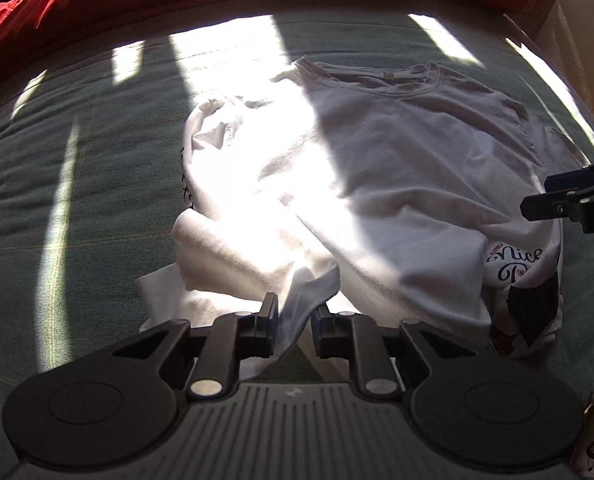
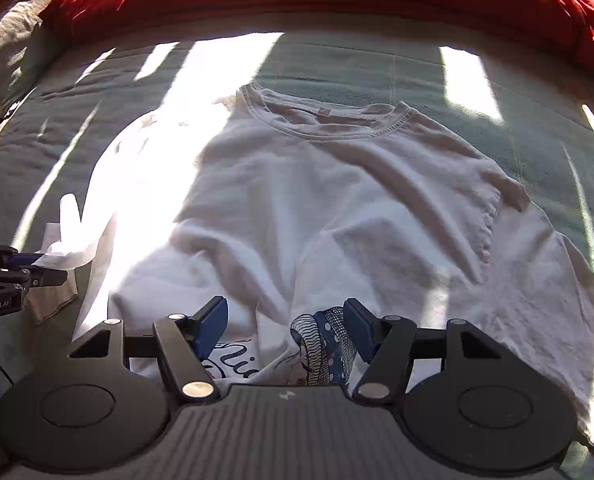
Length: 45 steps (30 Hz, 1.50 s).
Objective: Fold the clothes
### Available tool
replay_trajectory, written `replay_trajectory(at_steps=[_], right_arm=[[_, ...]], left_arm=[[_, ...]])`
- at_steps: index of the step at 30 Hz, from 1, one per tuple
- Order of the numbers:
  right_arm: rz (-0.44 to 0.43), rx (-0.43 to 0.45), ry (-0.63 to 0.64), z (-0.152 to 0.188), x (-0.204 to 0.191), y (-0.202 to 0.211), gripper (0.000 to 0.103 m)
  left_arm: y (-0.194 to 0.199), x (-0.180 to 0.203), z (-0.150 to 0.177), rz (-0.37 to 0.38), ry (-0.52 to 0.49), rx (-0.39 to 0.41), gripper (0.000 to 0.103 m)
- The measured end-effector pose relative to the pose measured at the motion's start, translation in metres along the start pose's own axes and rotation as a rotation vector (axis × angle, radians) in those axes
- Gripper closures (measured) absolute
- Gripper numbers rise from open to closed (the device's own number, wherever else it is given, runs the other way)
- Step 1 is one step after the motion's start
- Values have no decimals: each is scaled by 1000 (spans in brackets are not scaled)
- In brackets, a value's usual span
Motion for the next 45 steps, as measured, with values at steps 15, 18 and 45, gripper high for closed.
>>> replay_trajectory(at_steps=[15,18,45], right_arm=[[-30,15,28,-12,-11,-5,35],[-34,15,43,-14,-15,-7,35],[-27,23,51,-28,-9,-15,35]], left_arm=[[6,-129,30,-104,427,48,67],[-25,-145,43,-39,539,-3,67],[53,-265,20,-603,500,125,98]])
Point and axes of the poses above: each gripper's, at about its wrist camera, not at the fingertips, and y roughly against the way its jaws point, x to its right, z to its underside, the point moved 6 cm from there along -y, roughly the way its jaws point, and after that the axes turned 7 degrees about -y, right-handed, at the moved point
